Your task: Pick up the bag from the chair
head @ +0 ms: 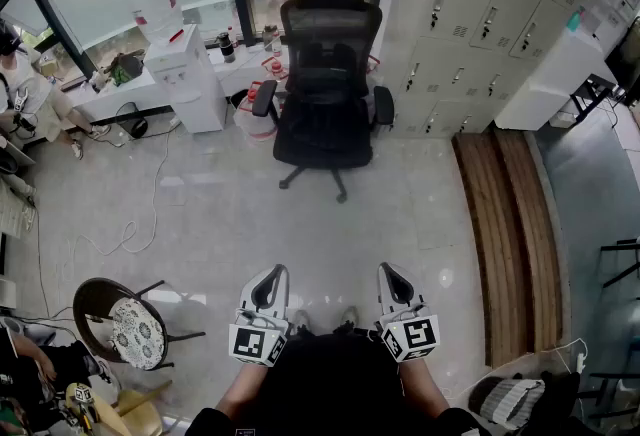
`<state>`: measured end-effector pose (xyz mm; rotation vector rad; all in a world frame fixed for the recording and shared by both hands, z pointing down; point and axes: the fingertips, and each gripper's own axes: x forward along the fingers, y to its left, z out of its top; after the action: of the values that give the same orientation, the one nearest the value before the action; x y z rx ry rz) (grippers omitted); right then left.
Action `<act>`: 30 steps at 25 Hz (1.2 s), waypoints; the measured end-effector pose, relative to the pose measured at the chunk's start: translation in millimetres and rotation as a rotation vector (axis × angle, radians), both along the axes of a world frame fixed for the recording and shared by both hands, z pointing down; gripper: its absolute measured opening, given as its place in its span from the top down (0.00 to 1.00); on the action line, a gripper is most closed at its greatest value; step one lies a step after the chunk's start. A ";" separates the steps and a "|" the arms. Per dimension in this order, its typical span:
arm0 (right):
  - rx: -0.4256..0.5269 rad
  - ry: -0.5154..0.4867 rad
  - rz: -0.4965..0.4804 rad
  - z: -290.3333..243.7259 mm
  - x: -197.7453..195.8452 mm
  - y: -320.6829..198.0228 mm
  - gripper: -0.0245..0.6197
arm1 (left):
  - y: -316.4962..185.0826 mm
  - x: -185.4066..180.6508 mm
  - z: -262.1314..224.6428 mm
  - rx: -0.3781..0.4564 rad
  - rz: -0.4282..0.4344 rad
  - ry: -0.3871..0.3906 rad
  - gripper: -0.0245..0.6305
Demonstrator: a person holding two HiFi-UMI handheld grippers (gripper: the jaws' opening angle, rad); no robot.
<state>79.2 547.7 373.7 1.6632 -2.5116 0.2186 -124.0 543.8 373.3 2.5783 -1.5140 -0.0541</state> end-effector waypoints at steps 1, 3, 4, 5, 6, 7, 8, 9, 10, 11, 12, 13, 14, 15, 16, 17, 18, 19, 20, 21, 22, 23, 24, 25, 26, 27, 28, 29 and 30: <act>0.000 0.000 -0.001 -0.5 -0.5 -0.5 0.96 | -1.0 -0.3 -1.7 -0.002 -0.003 0.008 0.94; -0.001 0.002 -0.003 -1.0 -1.7 -1.0 0.96 | -2.4 -1.0 -4.1 -0.003 -0.007 0.020 0.94; -0.001 0.003 -0.004 -1.0 -2.3 -1.0 0.96 | -2.7 -1.3 -4.6 -0.003 -0.008 0.023 0.94; -0.002 0.004 -0.004 -1.2 -2.7 -0.9 0.96 | -2.7 -1.4 -4.7 -0.004 -0.007 0.026 0.94; -0.003 0.004 -0.004 -1.4 -2.8 -0.8 0.96 | -2.6 -1.2 -4.5 -0.006 -0.006 0.028 0.94; -0.003 0.003 -0.004 -1.4 -2.6 -0.7 0.96 | -2.6 -0.9 -4.2 -0.008 -0.006 0.028 0.94; -0.003 0.002 -0.004 -1.1 -2.3 -0.7 0.96 | -2.6 -0.5 -3.8 -0.009 -0.005 0.027 0.94; -0.002 0.002 -0.005 -0.7 -2.2 -0.8 0.96 | -2.5 -0.1 -3.5 -0.009 -0.003 0.026 0.94; -0.003 0.002 -0.006 -0.5 -2.2 -0.9 0.96 | -2.4 0.5 -3.1 -0.009 -0.002 0.025 0.94; -0.003 0.002 -0.007 -0.3 -2.1 -0.8 0.96 | -2.2 1.3 -2.5 -0.007 -0.001 0.025 0.94; -0.003 0.002 -0.008 0.2 -2.0 -0.6 0.96 | -1.8 2.1 -1.9 -0.006 0.001 0.025 0.94; -0.003 0.002 -0.008 0.7 -1.8 -0.3 0.96 | -1.5 2.8 -1.1 -0.005 0.002 0.026 0.94; -0.002 0.003 -0.008 0.9 -1.6 0.0 0.96 | -1.2 3.4 -0.6 -0.004 0.004 0.026 0.94; -0.001 0.003 -0.008 1.1 -1.2 0.0 0.96 | -1.2 4.0 -0.5 -0.004 0.004 0.027 0.94; 0.000 0.001 -0.008 1.1 -0.7 -0.2 0.96 | -1.6 4.6 -0.6 -0.005 0.004 0.027 0.94; 0.001 -0.002 -0.008 1.0 0.0 -0.8 0.96 | -2.3 5.5 -0.9 -0.007 0.004 0.027 0.94; 0.002 -0.006 -0.009 0.9 1.2 -1.5 0.96 | -3.3 6.7 -1.1 -0.008 0.004 0.026 0.94; 0.003 -0.009 -0.009 0.6 2.8 -2.5 0.96 | -4.6 8.3 -1.5 -0.010 0.004 0.025 0.94; 0.004 -0.012 -0.008 -0.1 4.6 -3.5 0.96 | -5.9 10.1 -1.8 -0.010 0.004 0.024 0.94; 0.004 -0.015 -0.007 -0.8 6.4 -4.4 0.96 | -7.0 11.9 -2.0 -0.011 0.004 0.023 0.94; 0.004 -0.018 -0.006 -1.2 8.0 -5.2 0.96 | -7.8 13.5 -2.2 -0.012 0.003 0.023 0.94; 0.004 -0.020 -0.006 -1.3 9.8 -6.1 0.96 | -8.6 15.3 -2.3 -0.012 0.003 0.022 0.94; 0.003 -0.021 -0.006 -1.3 11.8 -7.3 0.96 | -9.5 17.3 -2.7 -0.014 0.003 0.021 0.94; 0.001 -0.023 -0.006 -1.4 14.0 -8.8 0.96 | -10.7 19.6 -3.2 -0.016 0.003 0.019 0.94; 0.000 -0.027 -0.008 -1.7 16.4 -10.7 0.96 | -12.1 22.2 -3.9 -0.018 0.003 0.016 0.94; 0.001 -0.031 -0.011 -1.8 18.8 -12.7 0.96 | -13.7 25.1 -4.6 -0.019 0.002 0.014 0.94; 0.002 -0.036 -0.016 -1.8 21.2 -14.8 0.96 | -15.3 28.1 -5.2 -0.019 0.001 0.012 0.94; 0.002 -0.039 -0.020 -1.6 23.4 -16.9 0.96 | -16.8 31.3 -5.5 -0.019 -0.001 0.010 0.94; -0.001 -0.041 -0.023 -1.4 25.6 -18.7 0.96 | -18.1 34.4 -5.5 -0.019 -0.003 0.008 0.94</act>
<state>104.9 529.0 372.3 1.6446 -2.5583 0.2540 -89.6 525.7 367.8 2.5585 -1.5079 -0.0499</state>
